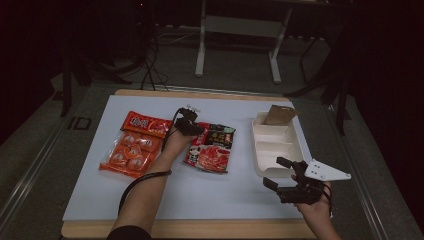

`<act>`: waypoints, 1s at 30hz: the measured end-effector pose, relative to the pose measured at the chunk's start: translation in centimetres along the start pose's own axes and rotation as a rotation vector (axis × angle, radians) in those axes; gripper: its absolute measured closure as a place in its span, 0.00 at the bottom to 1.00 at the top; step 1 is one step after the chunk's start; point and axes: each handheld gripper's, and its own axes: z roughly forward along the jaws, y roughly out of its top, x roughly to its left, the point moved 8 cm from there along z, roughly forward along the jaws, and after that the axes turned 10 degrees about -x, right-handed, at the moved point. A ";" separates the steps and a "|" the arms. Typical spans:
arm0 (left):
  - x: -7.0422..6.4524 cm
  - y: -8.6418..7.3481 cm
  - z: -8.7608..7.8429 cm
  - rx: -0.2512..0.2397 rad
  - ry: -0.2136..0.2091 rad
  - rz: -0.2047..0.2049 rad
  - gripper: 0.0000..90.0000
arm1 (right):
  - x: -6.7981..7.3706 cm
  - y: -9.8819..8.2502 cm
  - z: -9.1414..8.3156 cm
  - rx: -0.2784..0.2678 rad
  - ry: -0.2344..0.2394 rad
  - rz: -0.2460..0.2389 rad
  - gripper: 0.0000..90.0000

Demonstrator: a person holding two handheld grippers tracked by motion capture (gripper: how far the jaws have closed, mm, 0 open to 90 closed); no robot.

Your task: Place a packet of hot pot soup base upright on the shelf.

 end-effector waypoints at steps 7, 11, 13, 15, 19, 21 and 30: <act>-1.1 0.1 0.2 0.077 0.026 0.006 0.92 | 0.0 0.0 0.1 0.003 0.000 0.010 0.14; -1.4 0.3 0.2 0.081 0.054 0.008 0.96 | 0.1 -0.1 0.1 0.010 -0.001 0.008 0.14; -1.5 0.4 0.1 0.079 0.056 0.009 0.96 | 0.1 0.0 0.1 0.009 0.001 0.010 0.14; -1.5 0.5 -0.1 0.071 0.058 0.012 0.97 | 0.0 0.0 0.1 0.006 -0.001 0.008 0.14; -1.8 1.1 -0.9 0.030 0.043 0.003 0.98 | 0.0 0.1 0.0 0.003 0.010 0.013 0.13; -1.9 1.5 -1.5 0.014 0.036 0.008 0.98 | -0.1 0.2 -0.1 -0.006 0.012 0.018 0.13; -3.0 2.9 -4.5 -0.073 0.015 0.039 0.99 | -1.1 0.8 -0.6 -0.041 -0.040 0.007 0.12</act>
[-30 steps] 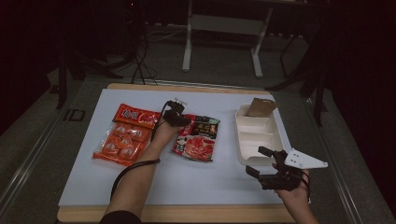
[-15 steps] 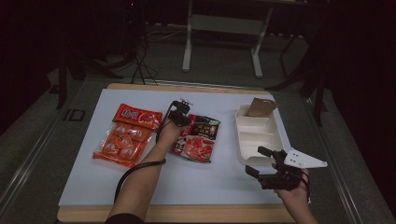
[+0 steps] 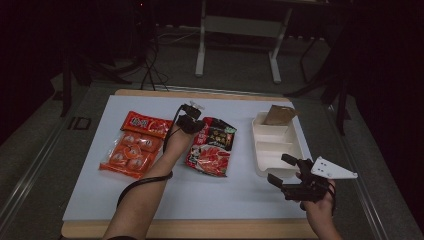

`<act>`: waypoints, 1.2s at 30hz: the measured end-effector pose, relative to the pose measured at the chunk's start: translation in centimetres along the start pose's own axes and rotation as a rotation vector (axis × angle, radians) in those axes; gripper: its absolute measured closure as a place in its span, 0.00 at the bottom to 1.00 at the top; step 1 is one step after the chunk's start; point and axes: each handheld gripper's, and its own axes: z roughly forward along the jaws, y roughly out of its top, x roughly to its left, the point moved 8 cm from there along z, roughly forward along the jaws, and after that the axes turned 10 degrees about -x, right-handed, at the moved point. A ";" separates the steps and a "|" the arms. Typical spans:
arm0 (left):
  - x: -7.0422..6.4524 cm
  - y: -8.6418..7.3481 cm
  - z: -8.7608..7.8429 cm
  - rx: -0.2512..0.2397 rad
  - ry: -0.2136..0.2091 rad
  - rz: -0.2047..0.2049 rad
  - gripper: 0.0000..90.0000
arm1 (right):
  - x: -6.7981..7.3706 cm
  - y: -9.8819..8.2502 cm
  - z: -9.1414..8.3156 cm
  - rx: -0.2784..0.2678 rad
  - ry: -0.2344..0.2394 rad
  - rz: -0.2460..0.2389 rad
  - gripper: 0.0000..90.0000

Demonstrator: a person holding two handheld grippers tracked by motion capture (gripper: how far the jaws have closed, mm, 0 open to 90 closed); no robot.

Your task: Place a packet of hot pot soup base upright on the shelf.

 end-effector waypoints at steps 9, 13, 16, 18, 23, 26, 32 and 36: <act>-1.6 1.3 -2.7 -0.074 -0.030 0.044 0.99 | -0.4 0.0 0.3 0.023 -0.042 -0.050 0.12; -2.5 1.8 -4.0 -0.112 -0.039 0.060 0.99 | -0.3 0.3 0.2 0.016 -0.042 -0.022 0.12; -3.2 2.1 -4.7 -0.138 -0.041 0.076 0.99 | -0.2 0.4 0.2 0.019 -0.046 -0.025 0.12; -3.6 2.3 -5.3 -0.154 -0.049 0.084 0.99 | -0.1 0.5 0.1 0.017 -0.043 -0.028 0.12; -4.8 2.5 -6.7 -0.191 -0.062 0.116 0.99 | -0.1 0.7 0.2 0.008 -0.040 -0.043 0.12; -5.7 2.7 -7.7 -0.218 -0.066 0.145 0.99 | -0.1 0.8 0.2 0.008 -0.039 -0.046 0.12; -7.1 3.3 -9.7 -0.276 -0.084 0.169 0.99 | 0.0 0.9 0.3 0.021 -0.036 0.006 0.12; -7.7 3.6 -11.0 -0.303 -0.091 0.188 0.99 | -0.2 0.9 0.5 0.035 -0.056 0.011 0.12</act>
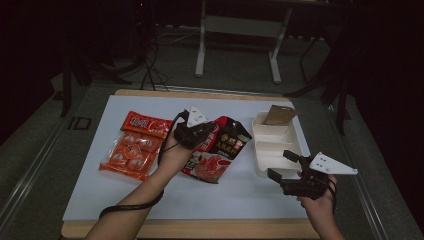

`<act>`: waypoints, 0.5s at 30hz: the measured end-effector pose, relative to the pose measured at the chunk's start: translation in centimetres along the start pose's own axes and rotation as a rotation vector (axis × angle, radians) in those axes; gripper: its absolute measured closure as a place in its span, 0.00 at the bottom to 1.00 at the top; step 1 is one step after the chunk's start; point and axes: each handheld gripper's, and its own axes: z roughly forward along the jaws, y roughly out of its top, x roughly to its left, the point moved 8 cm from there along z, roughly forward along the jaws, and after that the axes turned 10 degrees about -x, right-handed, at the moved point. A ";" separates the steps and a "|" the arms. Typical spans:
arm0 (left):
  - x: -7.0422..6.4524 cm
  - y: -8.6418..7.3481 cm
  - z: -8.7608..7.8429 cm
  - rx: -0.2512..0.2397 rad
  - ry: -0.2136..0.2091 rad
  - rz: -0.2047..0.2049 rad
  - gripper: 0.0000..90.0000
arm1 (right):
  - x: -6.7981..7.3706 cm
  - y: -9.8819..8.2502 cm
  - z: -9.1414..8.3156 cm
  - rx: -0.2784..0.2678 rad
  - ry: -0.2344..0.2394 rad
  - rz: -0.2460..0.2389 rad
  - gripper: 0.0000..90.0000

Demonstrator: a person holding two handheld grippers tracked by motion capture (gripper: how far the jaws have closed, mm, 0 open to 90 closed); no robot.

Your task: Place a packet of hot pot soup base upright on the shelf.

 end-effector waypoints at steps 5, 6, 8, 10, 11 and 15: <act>0.0 1.0 -1.3 -0.057 -0.006 -0.024 0.99 | 0.3 0.4 0.4 0.008 0.021 0.020 0.12; 0.0 1.2 -1.6 -0.066 -0.012 -0.031 0.99 | 0.4 0.8 0.6 0.003 0.026 0.028 0.14; -0.2 1.6 -2.1 -0.092 -0.029 -0.047 0.99 | 0.4 1.3 0.7 -0.016 0.032 0.050 0.15; -0.5 2.0 -2.6 -0.105 -0.059 -0.052 0.99 | 0.4 1.6 0.8 -0.021 0.034 0.050 0.15; -0.6 2.1 -2.8 -0.118 -0.060 -0.057 0.99 | 0.4 1.8 0.9 -0.024 0.034 0.043 0.15; -1.2 2.5 -3.3 -0.147 -0.102 -0.088 0.99 | 0.4 2.5 1.5 -0.026 0.040 0.056 0.19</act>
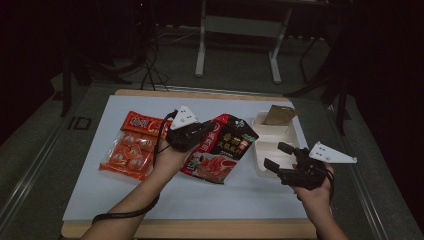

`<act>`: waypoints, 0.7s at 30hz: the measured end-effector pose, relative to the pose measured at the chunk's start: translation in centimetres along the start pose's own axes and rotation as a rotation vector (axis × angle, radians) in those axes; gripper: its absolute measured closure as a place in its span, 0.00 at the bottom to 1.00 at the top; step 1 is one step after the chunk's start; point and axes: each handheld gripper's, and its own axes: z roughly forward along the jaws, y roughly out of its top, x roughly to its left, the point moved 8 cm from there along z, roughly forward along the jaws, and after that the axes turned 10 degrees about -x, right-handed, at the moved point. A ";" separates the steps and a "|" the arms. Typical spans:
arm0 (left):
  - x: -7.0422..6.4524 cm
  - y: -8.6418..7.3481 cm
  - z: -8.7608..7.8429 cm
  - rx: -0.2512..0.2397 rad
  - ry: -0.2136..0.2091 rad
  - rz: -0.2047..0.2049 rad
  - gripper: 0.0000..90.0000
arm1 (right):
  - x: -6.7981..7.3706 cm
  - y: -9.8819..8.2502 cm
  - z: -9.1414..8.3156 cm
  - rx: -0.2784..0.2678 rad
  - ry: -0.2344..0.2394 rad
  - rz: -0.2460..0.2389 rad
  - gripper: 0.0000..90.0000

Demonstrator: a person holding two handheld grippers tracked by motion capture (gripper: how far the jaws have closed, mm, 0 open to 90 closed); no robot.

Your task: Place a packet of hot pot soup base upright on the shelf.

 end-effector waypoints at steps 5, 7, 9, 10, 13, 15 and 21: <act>-0.9 0.2 -0.4 -0.050 -0.036 -0.035 0.99 | 0.3 0.3 1.2 -0.001 0.029 0.029 0.23; -1.4 0.4 -0.6 -0.077 -0.058 -0.040 0.99 | 0.3 0.3 2.1 0.004 0.035 0.027 0.22; -1.8 0.6 -0.8 -0.101 -0.077 -0.069 0.99 | 0.3 0.3 2.4 0.005 0.040 0.031 0.22; -2.0 0.8 -0.9 -0.106 -0.086 -0.071 0.99 | 0.3 0.3 3.0 0.006 0.049 0.034 0.24; -2.8 1.2 -1.1 -0.129 -0.109 -0.088 0.99 | 0.6 0.5 3.5 0.005 0.069 0.039 0.29; -3.2 1.5 -1.1 -0.142 -0.123 -0.099 0.99 | 0.8 0.7 3.6 0.002 0.082 0.044 0.33; -3.8 1.7 -1.1 -0.155 -0.145 -0.114 0.98 | 1.5 1.4 3.5 -0.027 0.123 0.057 0.66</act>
